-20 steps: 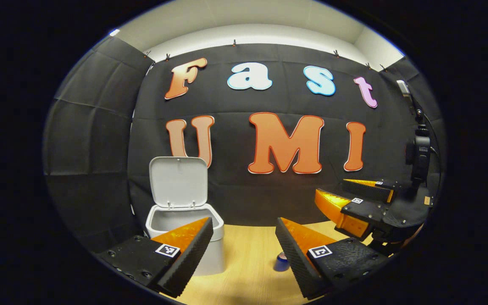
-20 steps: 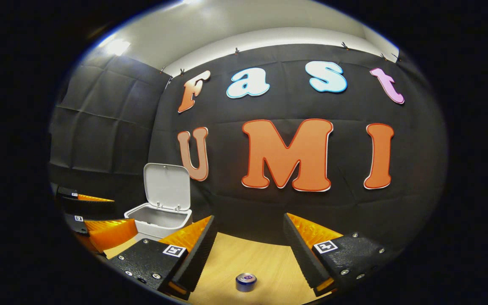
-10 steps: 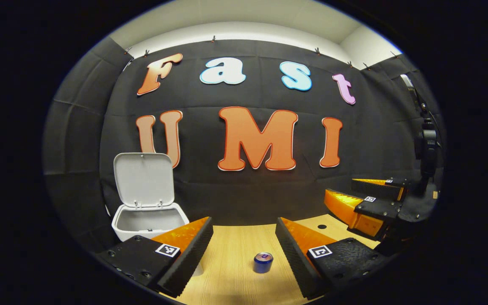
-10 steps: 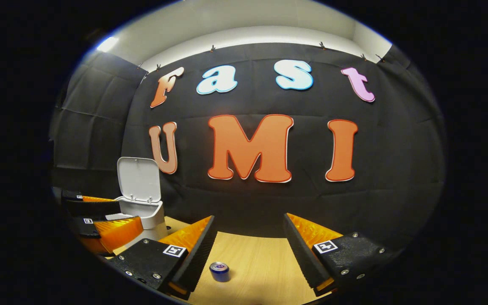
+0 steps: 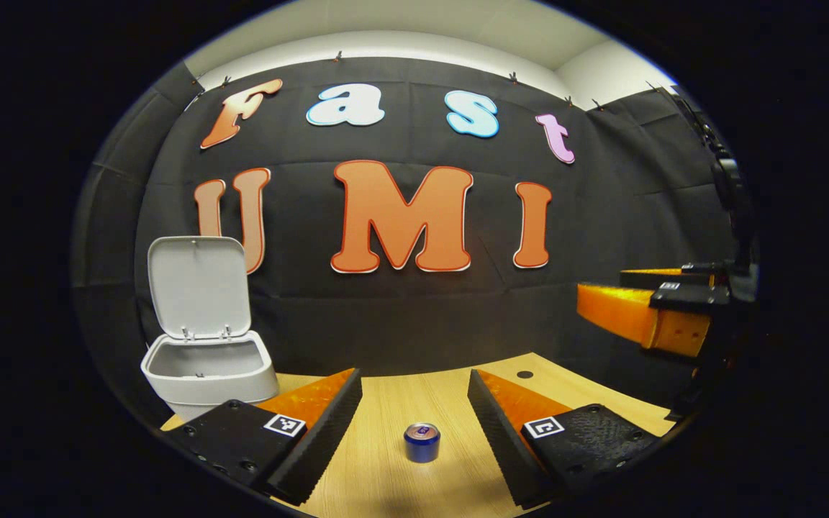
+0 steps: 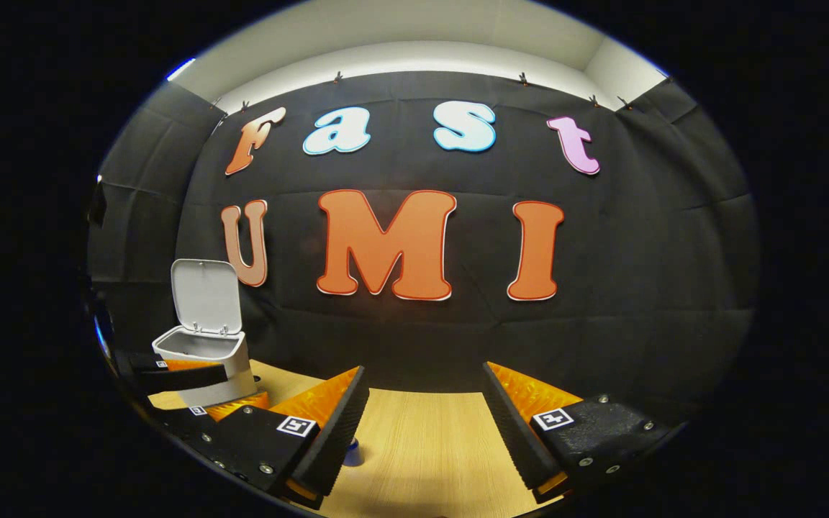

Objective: Press the lid of the desktop garbage bin to open it, pick up the crumpled paper on the desktop and throw it into the bin, then pick up the pop can on the desktop and drop it into the bin, and finally close the garbage bin lid.

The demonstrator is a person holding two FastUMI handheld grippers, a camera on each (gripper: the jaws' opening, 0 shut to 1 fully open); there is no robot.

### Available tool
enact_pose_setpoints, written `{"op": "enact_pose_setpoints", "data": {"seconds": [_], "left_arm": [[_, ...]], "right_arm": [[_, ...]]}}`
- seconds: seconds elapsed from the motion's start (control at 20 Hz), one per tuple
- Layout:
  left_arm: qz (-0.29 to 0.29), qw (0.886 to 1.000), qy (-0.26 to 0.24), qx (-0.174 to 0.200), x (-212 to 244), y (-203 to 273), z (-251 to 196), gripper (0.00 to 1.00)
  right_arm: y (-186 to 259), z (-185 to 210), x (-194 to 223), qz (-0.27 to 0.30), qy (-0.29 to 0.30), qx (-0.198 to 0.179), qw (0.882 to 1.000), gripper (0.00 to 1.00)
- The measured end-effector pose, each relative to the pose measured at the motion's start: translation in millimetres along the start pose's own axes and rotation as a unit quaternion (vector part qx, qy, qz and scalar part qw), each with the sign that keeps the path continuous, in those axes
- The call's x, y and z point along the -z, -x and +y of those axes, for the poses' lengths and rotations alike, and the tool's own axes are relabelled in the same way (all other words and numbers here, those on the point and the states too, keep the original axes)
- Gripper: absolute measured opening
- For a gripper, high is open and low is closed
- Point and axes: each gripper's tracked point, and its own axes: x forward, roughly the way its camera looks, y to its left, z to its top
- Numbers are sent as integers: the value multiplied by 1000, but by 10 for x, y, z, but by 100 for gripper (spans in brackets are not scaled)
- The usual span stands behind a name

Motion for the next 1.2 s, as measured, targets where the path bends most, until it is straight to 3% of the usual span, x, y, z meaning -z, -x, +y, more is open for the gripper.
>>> {"op": "enact_pose_setpoints", "data": {"seconds": [0.55,0.7,1.2], "left_arm": [[33,999,-18,8,820,-498,23,94],[62,997,-29,22,1169,-657,-52,95],[153,988,-10,10,2156,-1111,-68,96]], "right_arm": [[152,-195,-67,11,33,54,998,93],[217,-276,-55,19,41,72,996,93],[441,-498,-49,39,72,121,989,93]]}}
